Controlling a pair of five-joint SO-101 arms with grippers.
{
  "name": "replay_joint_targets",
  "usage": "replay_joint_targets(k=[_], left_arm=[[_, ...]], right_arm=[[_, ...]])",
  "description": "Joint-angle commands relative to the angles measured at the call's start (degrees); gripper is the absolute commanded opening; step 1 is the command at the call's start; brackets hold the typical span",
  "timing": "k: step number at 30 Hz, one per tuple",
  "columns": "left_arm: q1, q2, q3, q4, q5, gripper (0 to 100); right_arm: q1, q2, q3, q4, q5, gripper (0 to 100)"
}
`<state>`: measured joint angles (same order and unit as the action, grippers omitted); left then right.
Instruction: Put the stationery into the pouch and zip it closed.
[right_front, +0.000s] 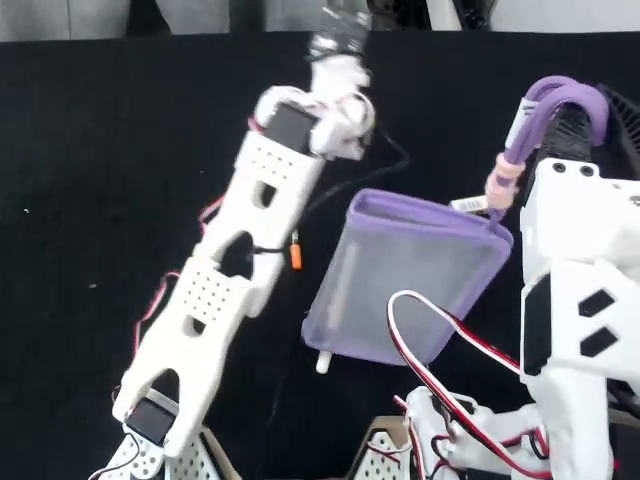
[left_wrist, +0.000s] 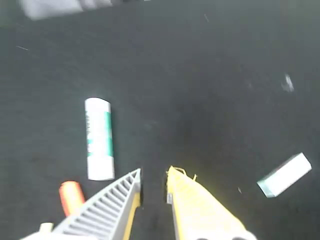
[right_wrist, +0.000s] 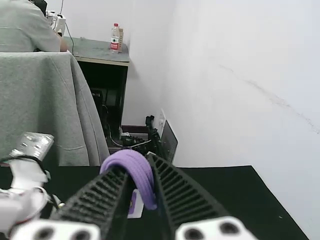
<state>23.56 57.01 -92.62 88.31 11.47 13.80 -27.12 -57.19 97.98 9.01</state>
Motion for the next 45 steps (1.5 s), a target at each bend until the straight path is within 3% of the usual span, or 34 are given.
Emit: replay_joint_targets(k=[1,12,21,29,45], left_arm=[[-3.7,-2.2,-2.3,1.8,0.4,10],[-12.4,12.2,-2.8,-2.0,0.7,10],[-9.3,11.8,-2.9,-5.7,0.3,11],[-6.6,12.0,-2.9,-5.2,0.6,23],[-4.5,21.3,-2.8,-14.4,0.7,23]], right_arm=[[0.0,-0.4,-2.0,0.0,0.2,1.1],[0.0,-0.4,-1.9,0.1,0.1,1.1],[0.0,-0.4,-2.0,0.6,0.1,1.1],[0.0,-0.4,-2.0,0.6,0.1,1.1],[0.0,-5.7,-1.5,0.5,0.4,1.1]])
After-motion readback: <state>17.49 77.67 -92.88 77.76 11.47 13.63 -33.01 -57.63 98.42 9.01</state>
